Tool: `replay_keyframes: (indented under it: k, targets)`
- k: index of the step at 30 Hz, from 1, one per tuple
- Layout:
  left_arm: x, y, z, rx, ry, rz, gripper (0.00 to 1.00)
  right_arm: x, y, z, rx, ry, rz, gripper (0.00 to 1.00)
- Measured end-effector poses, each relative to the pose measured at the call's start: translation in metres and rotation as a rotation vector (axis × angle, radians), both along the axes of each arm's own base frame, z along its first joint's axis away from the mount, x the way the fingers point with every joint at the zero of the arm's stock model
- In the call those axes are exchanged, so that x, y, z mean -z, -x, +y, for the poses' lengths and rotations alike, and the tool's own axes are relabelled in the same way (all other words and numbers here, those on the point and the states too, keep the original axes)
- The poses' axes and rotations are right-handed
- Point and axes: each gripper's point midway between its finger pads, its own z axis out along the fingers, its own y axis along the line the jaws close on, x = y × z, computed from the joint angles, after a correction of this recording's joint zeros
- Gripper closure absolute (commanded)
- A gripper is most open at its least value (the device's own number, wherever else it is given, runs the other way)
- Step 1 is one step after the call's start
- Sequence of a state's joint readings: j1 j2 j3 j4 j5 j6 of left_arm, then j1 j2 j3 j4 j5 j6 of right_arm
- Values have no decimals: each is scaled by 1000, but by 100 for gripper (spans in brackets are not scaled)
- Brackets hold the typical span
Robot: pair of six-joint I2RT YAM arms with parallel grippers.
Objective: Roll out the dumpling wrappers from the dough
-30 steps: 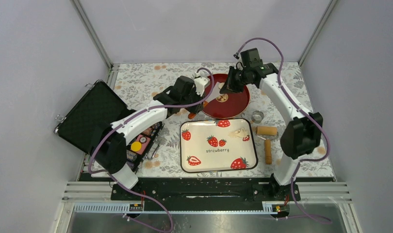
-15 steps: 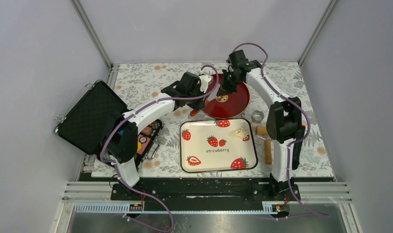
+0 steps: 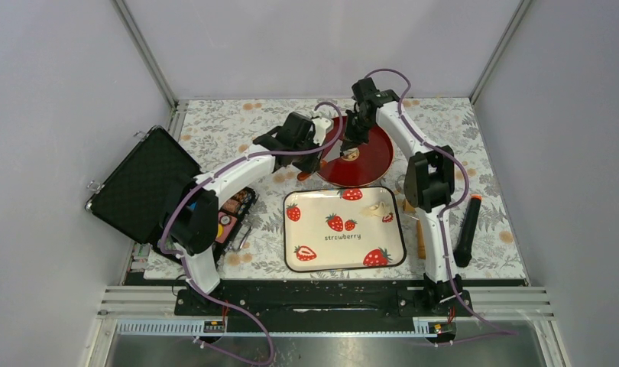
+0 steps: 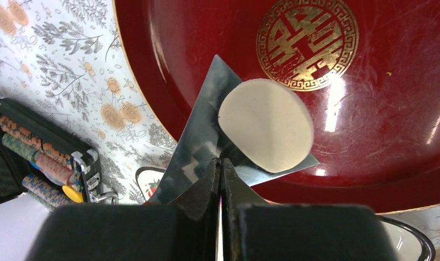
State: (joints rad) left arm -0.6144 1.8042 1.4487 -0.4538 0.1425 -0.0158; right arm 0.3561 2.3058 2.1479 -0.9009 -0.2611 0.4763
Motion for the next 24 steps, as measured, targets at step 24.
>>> replay_keyframes:
  k: [24]
  targets:
    - [20, -23, -11, -3, -2, 27, 100, 35, 0, -12, 4, 111, 90, 100]
